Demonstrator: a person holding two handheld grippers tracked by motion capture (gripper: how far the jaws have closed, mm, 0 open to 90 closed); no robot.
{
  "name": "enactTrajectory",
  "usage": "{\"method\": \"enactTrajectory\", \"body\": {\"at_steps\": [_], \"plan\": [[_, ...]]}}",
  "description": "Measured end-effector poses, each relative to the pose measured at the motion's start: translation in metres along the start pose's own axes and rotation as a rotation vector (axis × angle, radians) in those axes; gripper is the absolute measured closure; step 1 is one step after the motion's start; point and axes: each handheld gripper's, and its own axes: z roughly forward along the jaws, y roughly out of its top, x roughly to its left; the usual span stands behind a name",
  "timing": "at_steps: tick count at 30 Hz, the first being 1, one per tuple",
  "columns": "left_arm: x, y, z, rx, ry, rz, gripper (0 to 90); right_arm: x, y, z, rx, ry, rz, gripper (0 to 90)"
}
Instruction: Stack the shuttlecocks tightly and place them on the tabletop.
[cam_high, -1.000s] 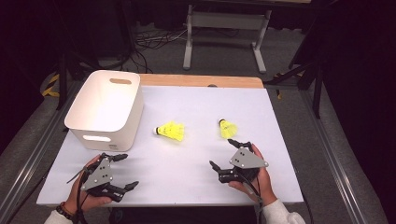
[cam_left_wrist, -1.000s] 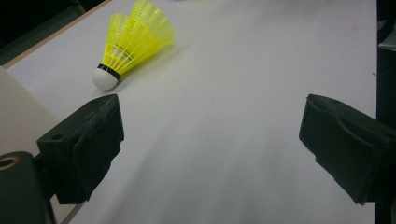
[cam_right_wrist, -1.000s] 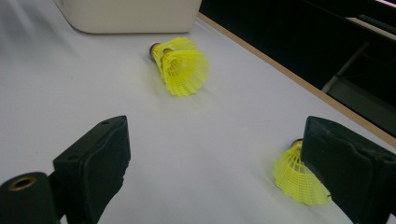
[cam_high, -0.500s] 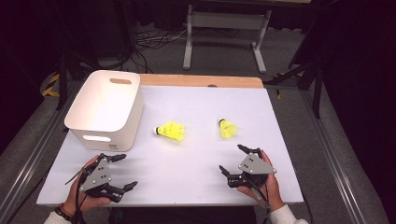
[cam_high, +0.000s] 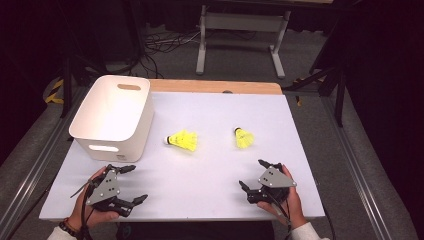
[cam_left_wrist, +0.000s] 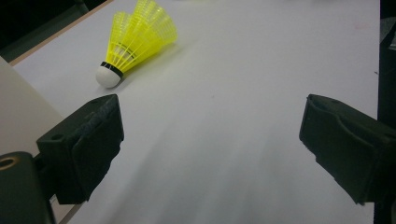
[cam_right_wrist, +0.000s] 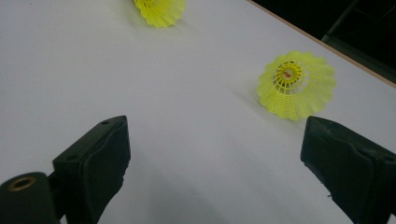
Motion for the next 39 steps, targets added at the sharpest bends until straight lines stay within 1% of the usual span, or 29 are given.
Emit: {"method": "enactTrajectory", "body": {"at_steps": [4, 6, 8, 11, 13, 14, 17, 22, 24, 26, 27, 29, 30, 32, 33, 34, 36, 37, 38, 39], "plan": [[0.000, 0.000, 0.000, -0.001, 0.001, -0.001, 7.3, -0.002, 0.000, 0.004, 0.012, -0.004, 0.013, 8.2], [0.000, 0.000, 0.000, 0.001, 0.000, 0.000, 7.3, -0.003, 0.000, 0.005, 0.015, 0.003, 0.019, 8.2], [0.000, 0.000, 0.001, 0.003, -0.001, 0.001, 7.4, -0.004, 0.001, 0.006, 0.015, 0.001, 0.014, 8.1], [0.000, 0.000, 0.001, 0.005, 0.000, 0.003, 7.4, -0.006, 0.003, 0.010, 0.009, 0.006, 0.028, 8.1], [0.000, 0.000, 0.001, 0.006, 0.001, 0.005, 7.4, -0.007, 0.006, 0.013, 0.013, 0.007, 0.019, 8.2], [0.000, 0.000, 0.002, 0.004, 0.001, -0.003, 7.4, -0.010, 0.009, 0.016, 0.011, 0.013, 0.030, 8.2], [0.000, -0.001, 0.001, 0.006, -0.001, -0.006, 7.4, -0.012, 0.012, 0.020, 0.014, 0.013, 0.034, 8.2], [0.001, -0.001, 0.001, 0.007, -0.001, -0.004, 7.4, -0.018, 0.016, 0.029, 0.024, 0.001, 0.060, 8.2], [0.001, -0.001, 0.000, 0.006, -0.002, -0.005, 7.4, -0.020, 0.018, 0.032, 0.022, -0.009, 0.073, 10.0], [0.000, -0.001, 0.001, 0.006, -0.003, -0.004, 7.4, -0.023, 0.021, 0.035, 0.026, -0.013, 0.090, 10.1], [0.000, -0.001, 0.001, 0.006, -0.003, -0.004, 7.4, -0.025, 0.024, 0.039, 0.021, -0.009, 0.109, 10.7], [0.001, -0.001, 0.001, 0.005, -0.004, -0.005, 7.4, -0.028, 0.028, 0.043, 0.024, -0.007, 0.128, 11.1], [0.001, -0.001, 0.001, 0.005, -0.003, -0.004, 7.4, -0.030, 0.030, 0.046, 0.027, -0.002, 0.135, 12.6], [0.001, -0.001, 0.001, 0.005, -0.004, -0.005, 7.4, -0.033, 0.033, 0.051, 0.018, -0.008, 0.135, 17.6], [0.001, -0.001, 0.001, 0.005, -0.003, -0.005, 7.4, -0.035, 0.035, 0.056, 0.025, -0.004, 0.140, 21.1], [0.001, -0.001, 0.001, 0.005, -0.004, -0.005, 7.4, -0.036, 0.036, 0.060, 0.038, -0.006, 0.146, 26.8], [0.001, -0.001, 0.001, 0.005, -0.004, -0.005, 7.4, -0.037, 0.037, 0.067, 0.073, -0.031, 0.142, 28.3], [0.001, -0.001, 0.001, 0.005, -0.005, -0.005, 7.4, -0.038, 0.037, 0.072, 0.080, -0.039, 0.143, 32.4], [0.001, -0.001, 0.001, 0.008, -0.005, -0.002, 7.4, -0.039, 0.037, 0.075, 0.083, -0.035, 0.153, 36.0], [0.001, -0.002, 0.001, 0.008, -0.005, -0.003, 7.4, -0.041, 0.037, 0.078, 0.090, -0.039, 0.163, 37.0]]}}
